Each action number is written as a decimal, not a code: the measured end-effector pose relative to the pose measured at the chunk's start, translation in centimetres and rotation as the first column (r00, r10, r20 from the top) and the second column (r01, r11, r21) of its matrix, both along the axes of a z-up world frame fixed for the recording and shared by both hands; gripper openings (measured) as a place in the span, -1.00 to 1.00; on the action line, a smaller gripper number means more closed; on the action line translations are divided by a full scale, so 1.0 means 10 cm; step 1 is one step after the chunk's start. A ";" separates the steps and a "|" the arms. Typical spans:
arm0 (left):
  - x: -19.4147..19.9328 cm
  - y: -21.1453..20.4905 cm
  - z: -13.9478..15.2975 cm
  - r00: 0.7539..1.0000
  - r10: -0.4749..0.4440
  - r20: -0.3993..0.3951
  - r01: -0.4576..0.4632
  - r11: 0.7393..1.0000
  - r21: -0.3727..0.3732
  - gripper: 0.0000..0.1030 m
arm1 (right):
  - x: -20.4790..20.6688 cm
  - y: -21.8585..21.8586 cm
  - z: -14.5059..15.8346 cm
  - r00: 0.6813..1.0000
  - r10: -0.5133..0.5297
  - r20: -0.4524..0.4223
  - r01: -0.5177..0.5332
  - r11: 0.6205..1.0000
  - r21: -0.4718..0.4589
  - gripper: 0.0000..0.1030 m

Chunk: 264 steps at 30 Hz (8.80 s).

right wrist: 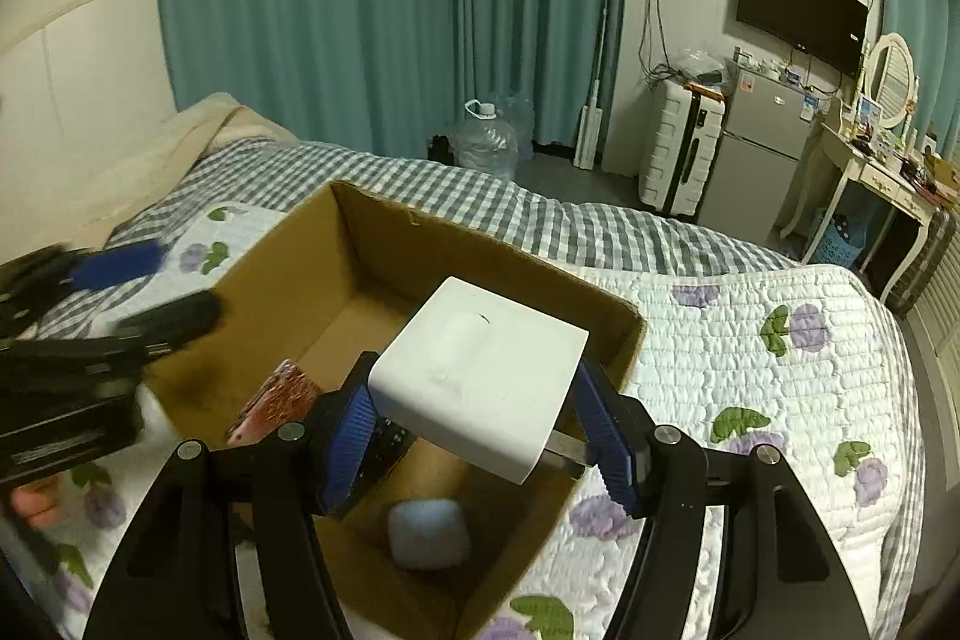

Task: Organize rigid objects
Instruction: 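Lower the pink case into the box with the left tool while the right tool drops the charger in, then grasp the white bottle with red cap with the right tool while the left tool grasps the white hair dryer, then lower the hair dryer into the box with the left tool while the right tool drops the bottle in, then grasp the second white charger with the right tool while the left tool grasps the black power bank, then lower the power bank into the box with the left tool while the right tool drops the charger in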

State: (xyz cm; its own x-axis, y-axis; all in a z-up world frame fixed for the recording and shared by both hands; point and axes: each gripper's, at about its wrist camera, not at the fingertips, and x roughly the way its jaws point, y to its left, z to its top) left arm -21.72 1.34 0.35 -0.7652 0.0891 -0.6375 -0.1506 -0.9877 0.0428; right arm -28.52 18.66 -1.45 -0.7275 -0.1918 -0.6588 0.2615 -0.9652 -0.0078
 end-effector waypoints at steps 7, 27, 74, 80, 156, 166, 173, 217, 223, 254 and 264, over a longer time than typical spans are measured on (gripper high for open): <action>0.29 -0.15 0.03 0.998 0.053 -0.024 -0.054 0.999 -0.004 0.30 | 0.23 0.02 0.13 0.998 -0.014 -0.057 0.013 1.000 -0.015 0.73; 0.95 0.01 -0.86 0.987 0.021 0.159 -0.020 1.000 -0.005 0.30 | 1.12 -0.09 -1.02 0.973 0.073 0.220 -0.080 0.996 0.026 0.63; 0.94 0.47 -1.21 0.939 -0.139 0.313 0.166 0.984 -0.061 0.20 | 1.32 0.24 -0.68 0.985 0.033 0.171 -0.016 0.995 -0.102 -0.31; 0.71 0.26 -1.29 0.922 -0.108 0.372 0.099 0.994 0.044 0.20 | 1.31 0.24 -0.72 0.983 0.030 0.182 -0.011 0.995 -0.104 -0.31; 0.70 0.01 0.48 0.984 0.051 -0.170 -0.050 0.999 0.011 0.42 | 0.79 0.24 0.48 0.987 -0.075 -0.144 0.074 0.997 -0.015 0.81; 1.03 -0.28 0.01 0.990 0.116 -0.080 -0.110 0.991 0.074 0.42 | 1.27 0.10 -0.06 0.998 -0.055 -0.010 0.054 0.998 -0.038 0.85; 0.91 -0.25 -0.52 0.995 0.094 0.020 -0.094 0.996 -0.013 0.42 | 1.06 -0.16 -0.90 0.986 -0.014 0.166 0.009 0.999 0.030 0.83; 0.50 0.29 -1.47 0.888 -0.367 0.276 0.444 0.838 -0.317 0.13 | 1.17 0.02 -0.81 0.975 0.045 0.218 -0.031 0.997 -0.064 -0.22; 0.81 0.32 -1.25 0.913 -0.293 0.282 0.372 0.883 -0.287 -0.16 | 1.29 0.06 -0.62 0.984 0.025 0.176 -0.014 0.998 -0.063 -0.22; -0.14 0.58 -0.05 0.994 -0.107 0.023 0.109 0.987 -0.115 -0.24 | 0.46 0.19 0.39 0.995 -0.002 -0.101 -0.003 0.999 -0.049 -0.22; -0.47 0.57 -0.52 0.992 -0.078 0.096 0.088 0.991 -0.098 -0.22 | 0.18 0.26 0.10 0.999 -0.003 -0.044 0.001 0.999 -0.039 -0.22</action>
